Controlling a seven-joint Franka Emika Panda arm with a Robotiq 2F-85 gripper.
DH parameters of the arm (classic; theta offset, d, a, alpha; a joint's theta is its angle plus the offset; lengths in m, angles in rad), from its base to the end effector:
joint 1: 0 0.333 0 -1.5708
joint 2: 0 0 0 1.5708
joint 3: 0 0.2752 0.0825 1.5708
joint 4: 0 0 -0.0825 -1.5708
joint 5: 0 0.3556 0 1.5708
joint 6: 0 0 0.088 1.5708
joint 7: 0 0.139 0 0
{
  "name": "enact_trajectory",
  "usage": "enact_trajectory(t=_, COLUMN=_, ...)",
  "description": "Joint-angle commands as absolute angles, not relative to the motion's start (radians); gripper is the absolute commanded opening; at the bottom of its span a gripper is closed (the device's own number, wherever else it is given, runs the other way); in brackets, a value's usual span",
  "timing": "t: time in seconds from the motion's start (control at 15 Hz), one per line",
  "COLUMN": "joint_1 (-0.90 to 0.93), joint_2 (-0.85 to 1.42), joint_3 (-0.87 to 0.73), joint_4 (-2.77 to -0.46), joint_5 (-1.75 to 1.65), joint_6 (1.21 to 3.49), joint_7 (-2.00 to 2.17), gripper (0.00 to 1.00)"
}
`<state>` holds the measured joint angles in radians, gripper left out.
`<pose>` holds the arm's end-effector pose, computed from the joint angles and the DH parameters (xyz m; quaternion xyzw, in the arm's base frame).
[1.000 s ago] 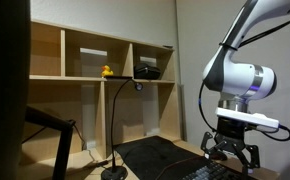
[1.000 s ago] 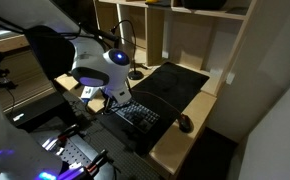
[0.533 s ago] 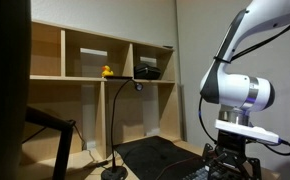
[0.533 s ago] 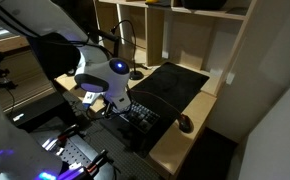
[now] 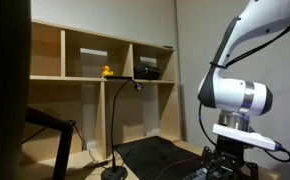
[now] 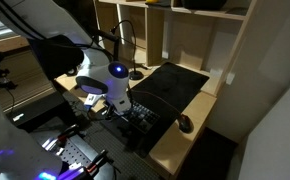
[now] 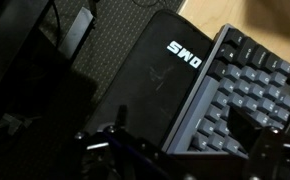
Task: Move the keyboard slightly forward
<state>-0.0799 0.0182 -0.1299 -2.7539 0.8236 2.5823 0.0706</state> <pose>0.3449 -0.0745 0.1517 -0.8535 0.4819 0.0737 0.1838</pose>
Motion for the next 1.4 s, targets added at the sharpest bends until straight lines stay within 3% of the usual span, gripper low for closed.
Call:
enact_trajectory(t=0.0, joint_1=-0.073, joint_2=0.125, joint_3=-0.115, joint_4=-2.704, joint_5=0.954, joint_6=2.636, joint_7=-0.014, gripper=1.0)
enact_trajectory(t=1.33, joint_1=-0.065, joint_2=0.146, joint_3=-0.076, joint_4=-2.752, joint_5=1.135, joint_6=2.66, joint_7=-0.077, gripper=1.0)
